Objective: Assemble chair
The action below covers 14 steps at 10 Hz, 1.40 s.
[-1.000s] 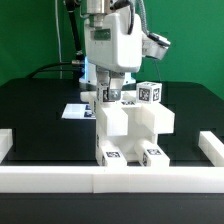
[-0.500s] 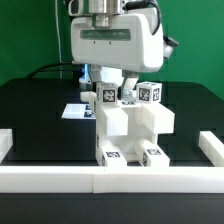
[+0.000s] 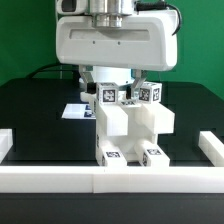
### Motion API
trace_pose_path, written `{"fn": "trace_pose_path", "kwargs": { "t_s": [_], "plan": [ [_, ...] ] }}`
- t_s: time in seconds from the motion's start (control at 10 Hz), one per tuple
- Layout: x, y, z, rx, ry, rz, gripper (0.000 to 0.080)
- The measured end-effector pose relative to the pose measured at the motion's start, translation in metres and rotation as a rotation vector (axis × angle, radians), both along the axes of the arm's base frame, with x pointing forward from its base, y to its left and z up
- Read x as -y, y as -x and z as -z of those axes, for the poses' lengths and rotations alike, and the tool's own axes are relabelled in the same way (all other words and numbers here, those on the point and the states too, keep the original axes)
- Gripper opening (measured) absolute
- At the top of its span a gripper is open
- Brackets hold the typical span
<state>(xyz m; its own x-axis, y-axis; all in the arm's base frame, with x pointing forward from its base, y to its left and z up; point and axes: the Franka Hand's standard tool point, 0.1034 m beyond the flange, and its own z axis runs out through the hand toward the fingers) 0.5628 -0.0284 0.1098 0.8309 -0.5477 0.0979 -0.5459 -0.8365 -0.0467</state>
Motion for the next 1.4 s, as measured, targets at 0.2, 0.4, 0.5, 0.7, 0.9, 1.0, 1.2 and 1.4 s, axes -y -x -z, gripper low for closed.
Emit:
{"fn": "trace_pose_path", "kwargs": {
  "t_s": [0.2,0.4,0.5,0.7,0.9,1.0,1.2,1.4],
  "plan": [
    [0.0016,0.0003,0.0002,-0.003,0.016,-0.148,0.0649],
    [0.0028,0.0007,0.0004,-0.005,0.030,-0.271,0.0649],
    [0.0033,0.0008,0.0004,-0.007,0.037,-0.330,0.0649],
    [0.0047,0.0009,0.0005,-0.011,0.054,-0.449,0.0649],
    [0.0066,0.0011,0.0004,-0.015,0.067,-0.543,0.0649],
    [0.0081,0.0012,0.0004,-0.018,0.075,-0.594,0.0649],
    [0.0091,0.0014,0.0006,-0.019,0.075,-0.585,0.0383],
    [0.0093,0.0015,0.0007,-0.018,0.072,-0.555,0.0272]
  ]
}}
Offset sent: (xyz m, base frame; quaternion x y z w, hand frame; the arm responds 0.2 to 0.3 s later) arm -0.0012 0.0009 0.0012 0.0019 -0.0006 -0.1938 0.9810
